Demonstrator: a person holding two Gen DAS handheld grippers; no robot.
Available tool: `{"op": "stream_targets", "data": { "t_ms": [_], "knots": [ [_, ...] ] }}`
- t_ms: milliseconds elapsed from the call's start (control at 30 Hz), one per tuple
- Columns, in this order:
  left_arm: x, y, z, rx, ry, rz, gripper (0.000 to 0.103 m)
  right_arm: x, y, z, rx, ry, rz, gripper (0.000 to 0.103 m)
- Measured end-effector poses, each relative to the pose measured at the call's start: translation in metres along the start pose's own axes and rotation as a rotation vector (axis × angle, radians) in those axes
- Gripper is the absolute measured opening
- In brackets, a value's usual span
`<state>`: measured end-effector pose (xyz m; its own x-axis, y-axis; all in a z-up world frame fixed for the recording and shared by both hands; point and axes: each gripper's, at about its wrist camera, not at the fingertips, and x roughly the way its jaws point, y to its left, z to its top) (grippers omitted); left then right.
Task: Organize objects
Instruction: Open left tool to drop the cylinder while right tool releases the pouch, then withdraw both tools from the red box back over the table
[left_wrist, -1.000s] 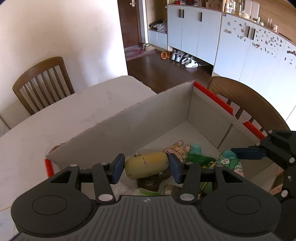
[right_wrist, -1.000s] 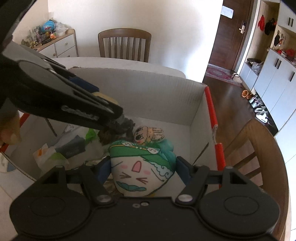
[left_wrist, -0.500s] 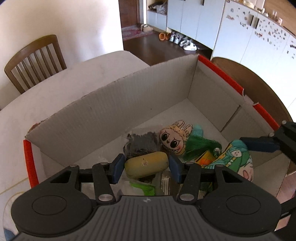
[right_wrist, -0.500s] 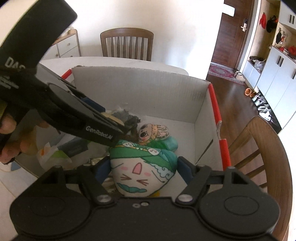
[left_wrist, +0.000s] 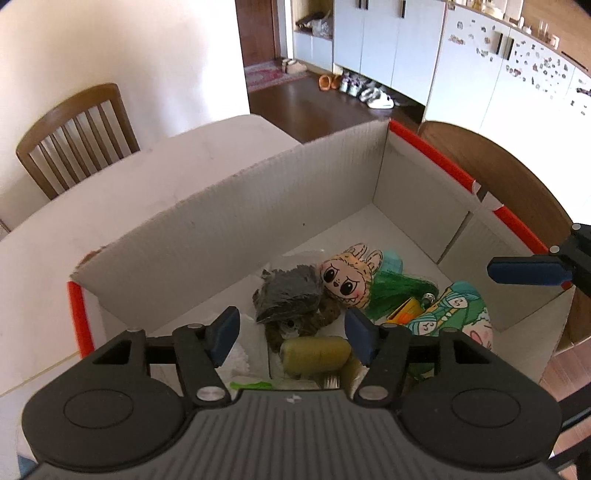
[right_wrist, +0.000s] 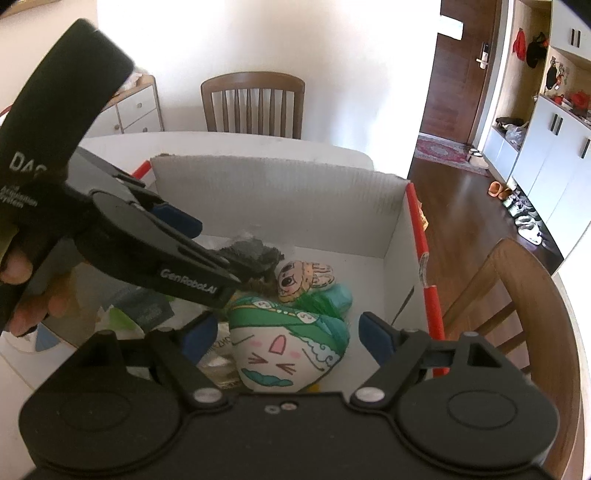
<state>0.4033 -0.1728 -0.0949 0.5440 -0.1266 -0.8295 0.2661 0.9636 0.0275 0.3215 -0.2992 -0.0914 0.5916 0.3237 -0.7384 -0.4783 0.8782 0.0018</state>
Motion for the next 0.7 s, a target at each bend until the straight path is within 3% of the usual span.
{"op": "stream_targets", "data": {
  "t_ms": [167,233,533,700],
  "knots": [
    [-0.018,0.004,-0.005,-0.013,-0.04,0.011,0.063,-0.011,0.002,0.002,0.011,-0.028,0.007,0.083],
    [-0.026,0.006,-0.007,-0.028,-0.059,0.013,0.068,-0.018,0.005,0.003,0.012,-0.045,0.016,0.085],
    [-0.07,0.013,-0.02,-0.046,-0.147,0.021,0.069,-0.044,0.017,0.006,0.026,-0.103,0.038,0.088],
    [-0.096,0.018,-0.031,-0.061,-0.194,0.019,0.078,-0.06,0.025,0.005,0.037,-0.14,0.049,0.091]
  ]
}}
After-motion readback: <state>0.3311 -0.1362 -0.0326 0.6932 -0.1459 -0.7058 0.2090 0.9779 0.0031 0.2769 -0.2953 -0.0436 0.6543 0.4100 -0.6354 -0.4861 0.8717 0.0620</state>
